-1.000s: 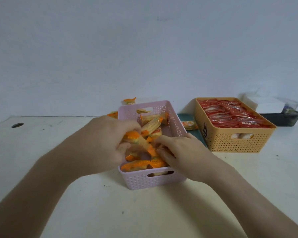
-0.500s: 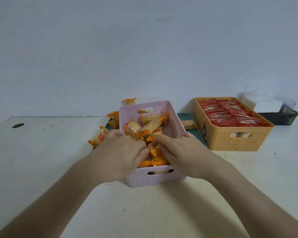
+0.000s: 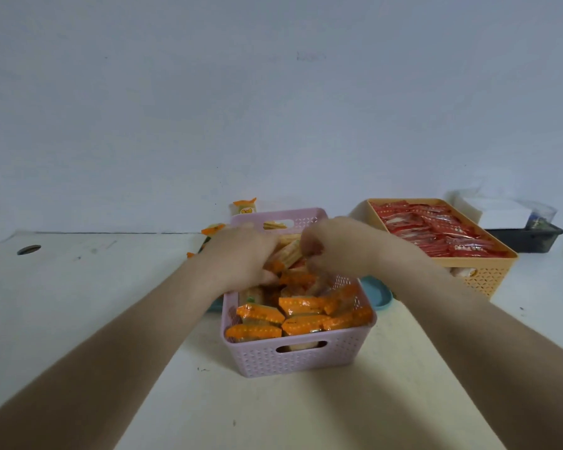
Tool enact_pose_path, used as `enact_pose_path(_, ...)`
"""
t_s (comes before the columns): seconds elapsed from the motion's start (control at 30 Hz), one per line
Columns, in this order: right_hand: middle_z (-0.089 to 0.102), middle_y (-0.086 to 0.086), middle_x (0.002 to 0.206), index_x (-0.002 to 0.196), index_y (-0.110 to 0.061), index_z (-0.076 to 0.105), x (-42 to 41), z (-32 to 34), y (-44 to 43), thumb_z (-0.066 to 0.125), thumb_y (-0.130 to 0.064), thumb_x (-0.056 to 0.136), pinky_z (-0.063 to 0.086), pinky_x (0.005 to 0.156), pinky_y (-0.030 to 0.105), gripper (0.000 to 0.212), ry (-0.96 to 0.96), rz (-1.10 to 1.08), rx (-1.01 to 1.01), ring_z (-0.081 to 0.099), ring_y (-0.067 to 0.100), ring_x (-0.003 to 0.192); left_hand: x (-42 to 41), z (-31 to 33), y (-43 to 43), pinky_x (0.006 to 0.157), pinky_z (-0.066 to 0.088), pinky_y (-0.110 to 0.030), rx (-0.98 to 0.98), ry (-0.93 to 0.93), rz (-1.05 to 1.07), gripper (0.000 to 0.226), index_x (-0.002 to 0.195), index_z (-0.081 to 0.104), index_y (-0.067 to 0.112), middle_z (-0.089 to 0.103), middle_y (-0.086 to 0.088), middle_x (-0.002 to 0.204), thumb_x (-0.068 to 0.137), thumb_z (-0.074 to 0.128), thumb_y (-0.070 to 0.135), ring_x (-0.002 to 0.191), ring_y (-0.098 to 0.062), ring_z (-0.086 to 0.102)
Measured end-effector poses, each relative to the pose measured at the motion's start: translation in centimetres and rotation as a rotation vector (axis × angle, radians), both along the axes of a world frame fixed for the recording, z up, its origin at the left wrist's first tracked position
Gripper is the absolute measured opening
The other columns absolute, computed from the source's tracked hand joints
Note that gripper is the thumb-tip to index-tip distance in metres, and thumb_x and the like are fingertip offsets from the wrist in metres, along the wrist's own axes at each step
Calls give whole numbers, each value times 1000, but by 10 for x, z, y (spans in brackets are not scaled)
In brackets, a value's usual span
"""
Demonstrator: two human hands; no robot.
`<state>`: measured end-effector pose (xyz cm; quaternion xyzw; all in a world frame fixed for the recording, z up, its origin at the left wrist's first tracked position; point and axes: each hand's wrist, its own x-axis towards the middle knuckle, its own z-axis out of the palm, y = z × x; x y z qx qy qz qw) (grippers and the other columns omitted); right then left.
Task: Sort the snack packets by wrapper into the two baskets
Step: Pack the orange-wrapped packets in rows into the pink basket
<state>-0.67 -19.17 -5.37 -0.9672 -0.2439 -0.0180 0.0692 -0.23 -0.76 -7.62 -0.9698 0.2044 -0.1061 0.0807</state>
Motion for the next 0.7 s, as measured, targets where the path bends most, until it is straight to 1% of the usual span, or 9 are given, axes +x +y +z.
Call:
enact_pose_path(0.07, 66, -7, 103, 99, -30, 65, 11, -13, 11, 47, -52, 91, 32, 94, 48, 29, 36, -7, -185, 54, 16, 96, 3, -5, -2, 61, 42, -32, 25, -32, -15, 22, 90, 54, 24, 61, 2, 87, 81, 66, 40, 85, -20, 56)
enact_pose_path(0.17, 67, -11, 101, 105, -38, 64, 26, -27, 20, 41, -67, 87, 19, 93, 56, 42, -17, -28, -299, 54, 17, 101, 7, -11, 3, 57, 46, -33, -126, -44, -30, 12, 88, 65, 23, 65, 4, 78, 80, 60, 30, 78, -17, 61)
enact_pose_path(0.27, 67, -8, 96, 104, -34, 63, 29, -30, 21, 51, -60, 88, 19, 95, 58, 32, -112, -29, -303, 57, 20, 101, 4, -13, 8, 57, 49, -35, -404, -39, -25, 14, 83, 67, 23, 64, 3, 71, 81, 55, 32, 66, -13, 58)
enact_pose_path(0.33, 66, -6, 97, 104, -33, 63, 27, -29, 20, 53, -61, 86, 21, 94, 57, 35, -148, -25, -276, 56, 21, 100, 0, -14, 10, 55, 43, -35, -533, -75, -55, 20, 76, 64, 19, 60, 1, 66, 87, 52, 29, 62, -14, 55)
enact_pose_path(0.43, 67, -5, 92, 99, -30, 68, 20, -24, 13, 44, -65, 87, 24, 91, 51, 44, -149, -46, -159, 58, 21, 94, -3, -14, 14, 58, 39, -36, -643, -156, -69, 25, 77, 62, 12, 56, -3, 68, 95, 49, 23, 65, -15, 50)
enact_pose_path(0.5, 66, -4, 92, 96, -26, 65, 13, -15, 3, 44, -55, 92, 27, 90, 47, 37, -139, -65, -31, 58, 22, 93, -6, -13, 17, 60, 39, -35, -684, -217, -56, 25, 84, 63, 10, 56, -2, 72, 98, 47, 23, 70, -16, 51)
enact_pose_path(0.57, 67, -2, 108, 111, -28, 59, 4, -1, -10, 47, -42, 95, 34, 99, 48, 25, -141, -64, 102, 58, 24, 105, -10, -10, 19, 60, 34, -28, -730, -262, -57, 25, 83, 59, 11, 53, 2, 72, 98, 44, 23, 70, -13, 48)
enact_pose_path(0.6, 66, -1, 115, 119, -30, 56, -2, 5, -17, 47, -38, 96, 36, 101, 50, 26, -132, -64, 158, 57, 25, 110, -13, -7, 19, 60, 33, -26, -748, -281, -61, 25, 82, 58, 12, 52, 3, 73, 98, 43, 24, 71, -12, 47)
enact_pose_path(0.7, 64, -1, 119, 125, -30, 56, -20, 16, -30, 45, -30, 99, 44, 96, 47, 29, -81, -16, 151, 57, 21, 109, -25, 2, 16, 63, 38, -25, -776, -250, -116, 25, 84, 59, 11, 55, -2, 76, 99, 44, 24, 72, -13, 50)
